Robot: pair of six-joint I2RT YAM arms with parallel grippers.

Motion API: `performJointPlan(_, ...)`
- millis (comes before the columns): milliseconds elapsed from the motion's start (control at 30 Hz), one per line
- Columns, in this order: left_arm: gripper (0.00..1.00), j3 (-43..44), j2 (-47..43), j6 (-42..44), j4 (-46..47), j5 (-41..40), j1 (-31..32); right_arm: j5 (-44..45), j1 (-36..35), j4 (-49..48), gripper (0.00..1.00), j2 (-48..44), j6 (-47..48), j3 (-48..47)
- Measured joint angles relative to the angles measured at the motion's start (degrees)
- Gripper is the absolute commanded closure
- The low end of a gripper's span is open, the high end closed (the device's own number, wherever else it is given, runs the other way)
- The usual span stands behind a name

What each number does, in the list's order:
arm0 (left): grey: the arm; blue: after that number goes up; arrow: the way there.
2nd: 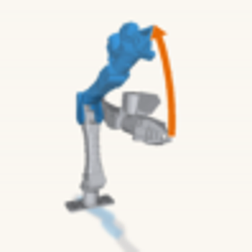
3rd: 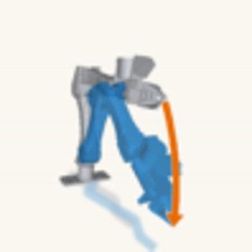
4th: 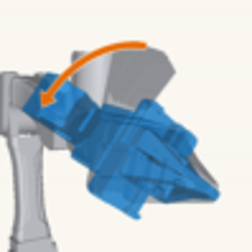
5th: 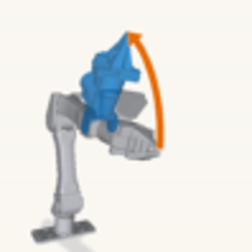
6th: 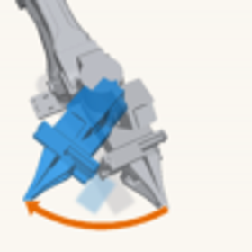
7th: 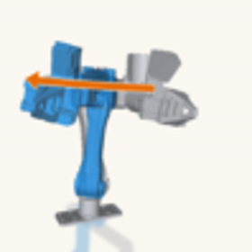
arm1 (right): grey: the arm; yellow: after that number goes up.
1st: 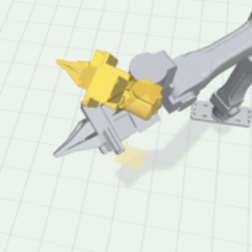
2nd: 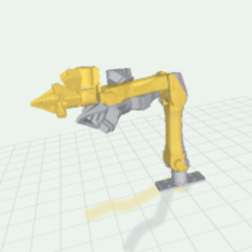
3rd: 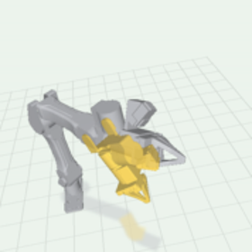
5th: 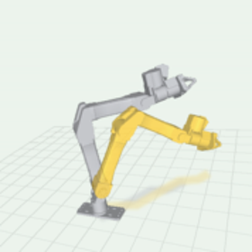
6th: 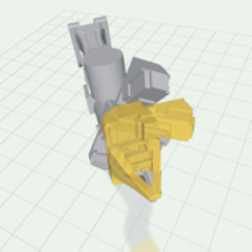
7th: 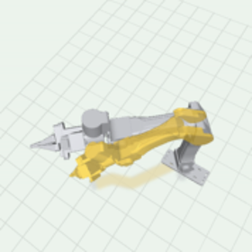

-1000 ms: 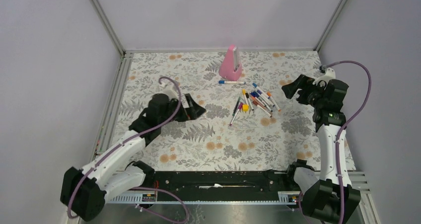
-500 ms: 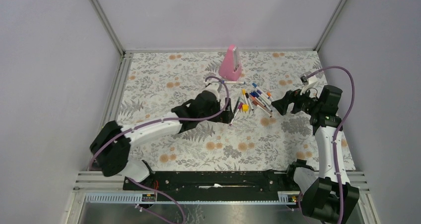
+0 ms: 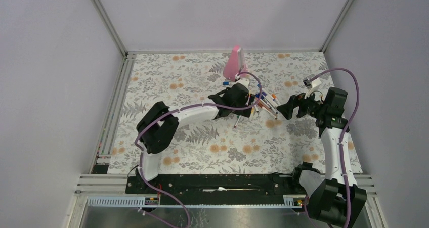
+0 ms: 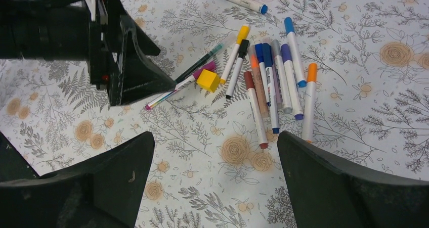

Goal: Open the pen caps
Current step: Pick up the pen from the center of the board.

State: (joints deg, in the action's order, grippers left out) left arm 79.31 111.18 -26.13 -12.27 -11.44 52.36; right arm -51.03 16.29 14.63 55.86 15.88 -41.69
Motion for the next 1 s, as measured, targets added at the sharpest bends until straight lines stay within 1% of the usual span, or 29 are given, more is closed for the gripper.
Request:
performJointPlan(100,0.21,3.9,1.7,1.1,-1.4,0.2,-1.5,0.7,0.0,0.1,0.02,0.2,0.2,0.0)
performJointPlan(300,0.21,9.6,2.2,2.8,-1.8,1.1,-5.8,0.7,0.0,-0.1,0.02,0.3,0.9,0.1)
performJointPlan(400,0.2,9.4,1.6,2.8,-1.2,3.5,-8.0,0.3,-0.4,-0.4,0.02,1.7,3.1,0.2)
performJointPlan(467,0.2,6.2,-0.4,2.4,-0.5,6.2,-9.7,-0.1,-1.1,-0.3,0.02,3.8,5.9,0.1)
performJointPlan(600,0.16,-4.3,-9.3,1.4,-0.9,10.9,-14.3,-0.2,-5.2,2.2,0.02,11.3,16.3,-3.2)
performJointPlan(700,0.12,-12.2,-19.6,0.7,-1.8,11.2,-17.6,2.3,-11.4,5.0,0.02,18.1,27.2,-8.2)
performJointPlan(800,0.08,-18.4,-31.7,0.6,-2.3,10.1,-18.3,3.4,-15.3,7.0,0.01,25.1,35.6,-13.8)
performJointPlan(833,0.07,-19.7,-35.2,0.6,-2.4,9.4,-18.3,3.5,-15.8,7.6,0.03,27.2,37.4,-15.7)
performJointPlan(933,0.06,-24.0,-44.1,0.1,-1.5,7.1,-18.1,4.2,-17.6,10.4,0.1,36.8,43.0,-25.5)
performJointPlan(967,0.05,-26.1,-47.0,-0.4,-0.8,6.4,-18.1,4.4,-18.1,10.5,0.12,39.3,43.8,-28.0)
performJointPlan(1000,0.05,-28.2,-49.5,-1.0,0.0,5.9,-18.2,4.7,-18.7,11.4,0.18,42.2,44.6,-31.5)
